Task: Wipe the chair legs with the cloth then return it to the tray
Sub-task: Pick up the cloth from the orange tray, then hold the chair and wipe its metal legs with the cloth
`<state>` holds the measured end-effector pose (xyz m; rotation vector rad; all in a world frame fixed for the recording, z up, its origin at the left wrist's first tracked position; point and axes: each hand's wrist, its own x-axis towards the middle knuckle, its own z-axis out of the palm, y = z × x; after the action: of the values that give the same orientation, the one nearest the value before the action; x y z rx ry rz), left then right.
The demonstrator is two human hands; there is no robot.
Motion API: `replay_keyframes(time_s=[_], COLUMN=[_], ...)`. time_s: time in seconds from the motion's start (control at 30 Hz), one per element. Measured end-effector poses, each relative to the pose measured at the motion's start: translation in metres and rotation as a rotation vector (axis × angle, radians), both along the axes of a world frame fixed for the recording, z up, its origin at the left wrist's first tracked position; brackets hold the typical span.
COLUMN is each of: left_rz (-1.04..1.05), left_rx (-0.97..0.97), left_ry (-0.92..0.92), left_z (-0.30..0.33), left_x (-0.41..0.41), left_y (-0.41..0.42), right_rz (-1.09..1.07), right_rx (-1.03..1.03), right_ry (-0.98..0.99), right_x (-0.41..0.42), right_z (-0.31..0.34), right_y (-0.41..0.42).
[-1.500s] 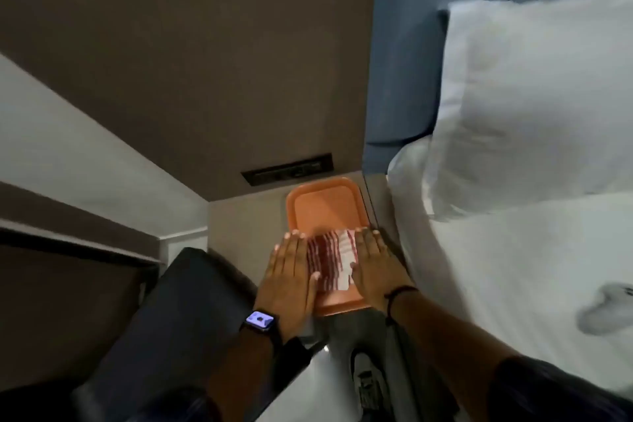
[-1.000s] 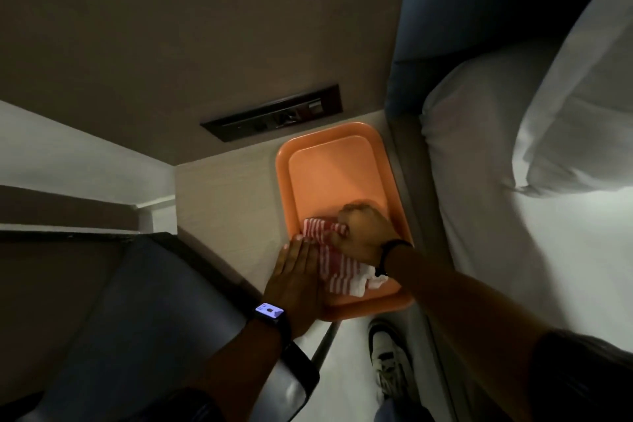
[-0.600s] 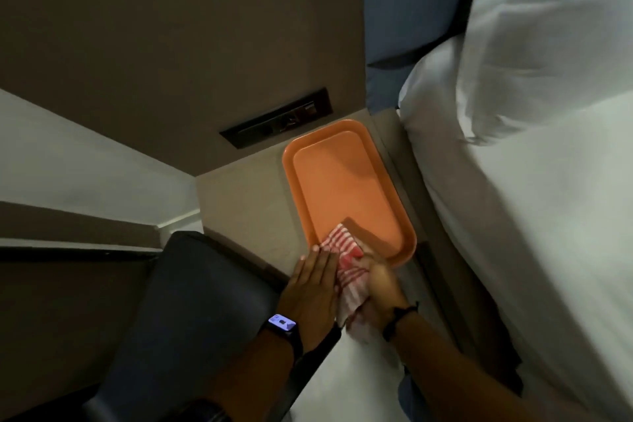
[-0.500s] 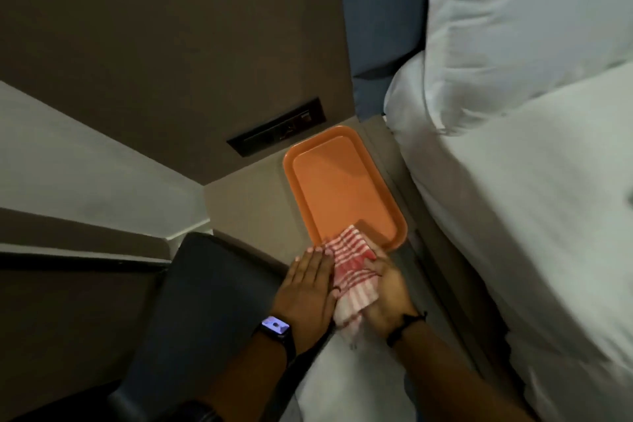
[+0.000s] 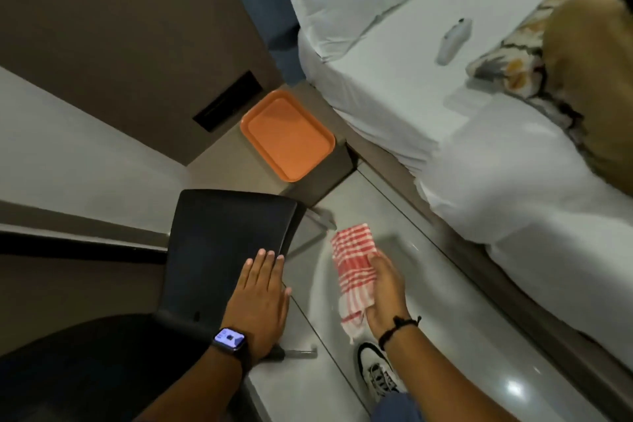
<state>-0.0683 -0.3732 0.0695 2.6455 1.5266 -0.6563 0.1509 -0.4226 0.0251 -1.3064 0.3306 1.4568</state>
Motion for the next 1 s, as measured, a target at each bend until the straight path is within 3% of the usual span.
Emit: replay_keyframes(time_s=[0.13, 0.3, 0.37, 0.43, 0.53, 0.73, 0.8, 0.9, 1.0], left_rz=[0.051, -0.053, -0.116, -0.137, -0.189, -0.326, -0.355, -0.388, -0.396], left_rx=[-0.026, 0.017, 0.017, 0.013, 0.13, 0.319, 0.365, 0.418, 0.407], left_ry=[0.038, 0.199, 0.276, 0.332, 0.338, 0.554, 0.554, 0.586, 0.649], left_z=[-0.041, -0.109, -0.135, -0.157, -0.2, -0.252, -0.26, -0.274, -0.281], left_x=[-0.007, -0.043, -0.059, -0.075, -0.1, -0.138, -0.146, -0.149, -0.15], left_y=[-0.086, -0.157, -0.172, -0.174, -0.166, -0.153, -0.147, -0.148, -0.152], right_rz=[0.008, 0.088, 0.209, 0.318, 0.428, 0.357, 0.332, 0.384, 0.396], right_rx=[-0.015, 0.156, 0.231, 0.29, 0.386, 0.656, 0.65, 0.624, 0.609], right_ry=[-0.055, -0.181, -0.331, -0.485, -0.562, -0.34, -0.468, -0.848, -0.869], right_x=[-0.013, -0.057, -0.09, -0.129, -0.2, -0.303, -0.312, -0.326, -0.339], right_z=[-0.058, -0.15, -0.19, -0.229, -0.293, -0.349, -0.366, -0.387, -0.396], right_y=[-0.091, -0.18, -0.201, -0.202, -0.183, -0.151, -0.141, -0.129, -0.129])
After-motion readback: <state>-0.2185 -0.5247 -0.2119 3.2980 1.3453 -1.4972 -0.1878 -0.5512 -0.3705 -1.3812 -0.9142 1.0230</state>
